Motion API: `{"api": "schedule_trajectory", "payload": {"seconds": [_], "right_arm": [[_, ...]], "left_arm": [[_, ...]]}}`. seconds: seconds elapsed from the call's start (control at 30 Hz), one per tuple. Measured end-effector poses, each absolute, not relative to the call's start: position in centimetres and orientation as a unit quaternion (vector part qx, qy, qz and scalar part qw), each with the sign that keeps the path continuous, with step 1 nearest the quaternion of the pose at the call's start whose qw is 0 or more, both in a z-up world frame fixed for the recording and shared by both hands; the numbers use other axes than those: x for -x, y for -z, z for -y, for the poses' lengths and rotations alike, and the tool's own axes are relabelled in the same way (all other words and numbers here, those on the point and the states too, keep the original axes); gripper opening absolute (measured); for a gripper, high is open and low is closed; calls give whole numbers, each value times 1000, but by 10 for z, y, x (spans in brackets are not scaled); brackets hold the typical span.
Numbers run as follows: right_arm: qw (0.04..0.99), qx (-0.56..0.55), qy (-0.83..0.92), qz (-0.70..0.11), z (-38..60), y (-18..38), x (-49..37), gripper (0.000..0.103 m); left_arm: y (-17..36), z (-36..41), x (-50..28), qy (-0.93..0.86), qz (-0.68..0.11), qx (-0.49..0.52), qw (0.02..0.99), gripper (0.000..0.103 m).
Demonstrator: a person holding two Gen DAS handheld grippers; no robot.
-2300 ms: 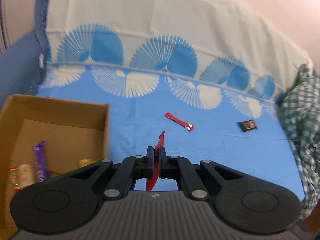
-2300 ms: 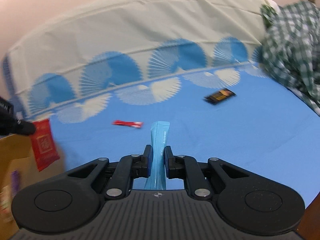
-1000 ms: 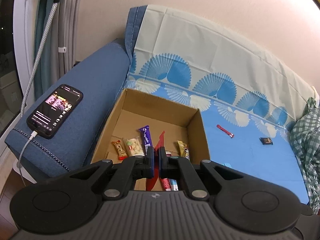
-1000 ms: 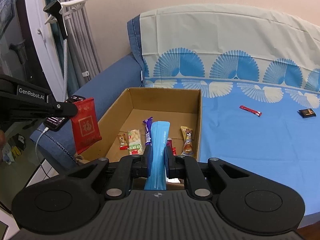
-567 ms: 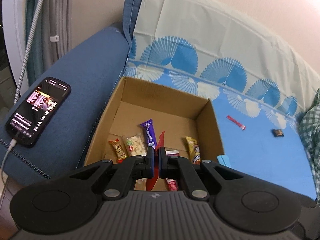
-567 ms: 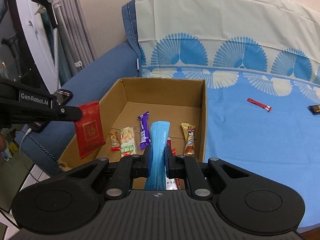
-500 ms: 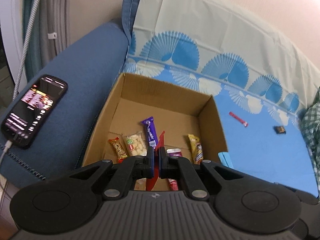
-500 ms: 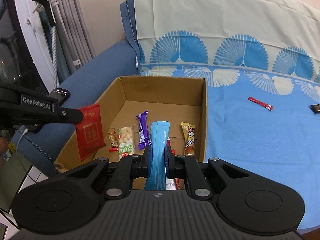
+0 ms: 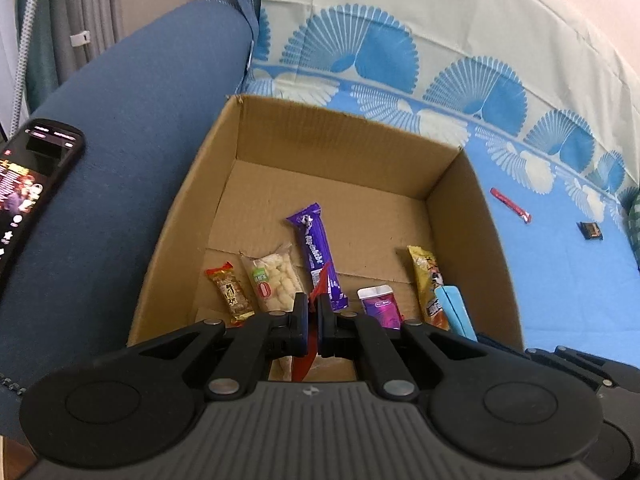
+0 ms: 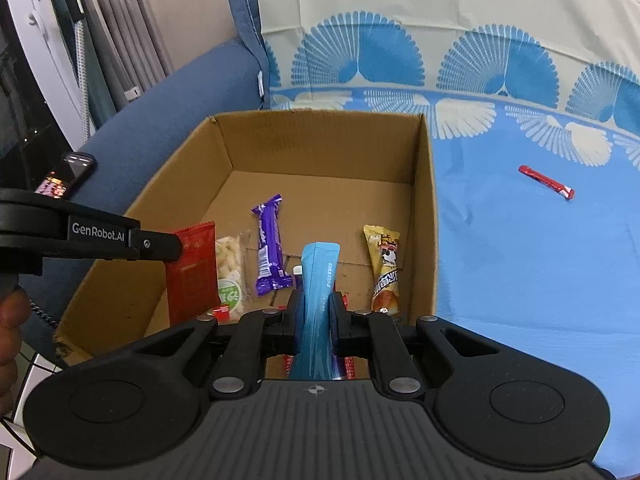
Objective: Organize snacks
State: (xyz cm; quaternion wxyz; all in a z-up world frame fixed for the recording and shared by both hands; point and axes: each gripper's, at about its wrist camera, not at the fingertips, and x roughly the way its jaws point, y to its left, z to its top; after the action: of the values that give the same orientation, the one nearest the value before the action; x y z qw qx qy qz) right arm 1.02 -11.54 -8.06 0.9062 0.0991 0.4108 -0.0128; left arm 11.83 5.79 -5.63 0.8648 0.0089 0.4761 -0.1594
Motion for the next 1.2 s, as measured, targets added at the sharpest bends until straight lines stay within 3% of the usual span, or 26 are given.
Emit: {"api": "schedule_trajectory", "payload": {"seconds": [0.1,0.17,0.23,0.33,0.43,0.7,1.2], "right_arm": [[905,-103,13,-413,118,85,-17,17],[905,-110,13,-411,121,85,-19,20],[909,-113,14,-402,124,81,-19,50],[922,-93,30,-375,124,68,-11,67],[926,-86,42,-364,124,58,6,78],[919,-83,37,-384,102,37,78,86],[947,-69,40,-312,75,-14,184,96]], "left_arm": [[62,-55,-121,159,-467,-29,869,6],[62,-53,-123,161,-465,-47,869,22],[63,-55,-126,159,-479,-53,862,102],[57,-70,-119,119,-470,-26,874,103],[54,-80,-105,112,-485,-28,867,103],[29,-93,-28,89,-479,-56,871,103],[-16,-93,78,100,-440,-65,890,103]]}}
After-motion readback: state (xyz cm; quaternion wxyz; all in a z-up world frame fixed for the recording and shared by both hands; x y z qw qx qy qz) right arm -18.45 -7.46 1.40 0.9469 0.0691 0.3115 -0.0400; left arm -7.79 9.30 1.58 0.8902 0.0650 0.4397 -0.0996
